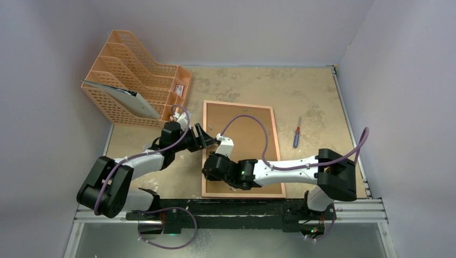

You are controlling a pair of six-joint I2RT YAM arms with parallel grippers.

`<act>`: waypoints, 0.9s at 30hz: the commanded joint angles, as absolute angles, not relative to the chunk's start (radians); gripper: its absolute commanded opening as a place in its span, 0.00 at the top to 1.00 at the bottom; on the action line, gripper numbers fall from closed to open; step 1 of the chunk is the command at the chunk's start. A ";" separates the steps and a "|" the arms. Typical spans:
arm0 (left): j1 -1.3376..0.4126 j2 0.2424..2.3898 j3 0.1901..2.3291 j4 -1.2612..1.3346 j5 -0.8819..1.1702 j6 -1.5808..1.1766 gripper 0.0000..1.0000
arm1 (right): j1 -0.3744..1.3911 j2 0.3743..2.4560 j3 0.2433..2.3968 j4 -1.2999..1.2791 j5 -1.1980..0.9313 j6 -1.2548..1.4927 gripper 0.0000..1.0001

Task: Take the photo out of the frame
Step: Turn over the photo frame at the center of the board.

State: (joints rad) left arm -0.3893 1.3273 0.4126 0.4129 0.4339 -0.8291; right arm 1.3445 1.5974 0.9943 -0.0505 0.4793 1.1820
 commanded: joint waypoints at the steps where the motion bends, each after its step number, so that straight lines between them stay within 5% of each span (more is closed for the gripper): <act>1: -0.373 1.347 0.401 0.489 0.472 -0.839 0.40 | 1.356 1.532 0.987 0.074 0.488 1.175 1.00; 10: -0.367 1.329 0.385 0.497 0.473 -0.832 0.55 | 1.356 1.476 0.932 0.154 0.481 1.173 1.00; 20: -0.362 1.288 0.407 0.405 0.440 -0.786 1.00 | 1.355 1.458 0.927 0.112 0.512 1.199 0.96; 27: -0.361 1.255 0.448 0.306 0.401 -0.751 1.00 | 1.356 1.394 0.889 0.022 0.571 1.261 0.90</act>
State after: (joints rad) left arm -0.3649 1.3003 0.3939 0.3557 0.4610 -0.8597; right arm 1.3502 1.4647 0.9165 0.0811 0.5022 1.2114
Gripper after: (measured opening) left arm 0.334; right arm 0.085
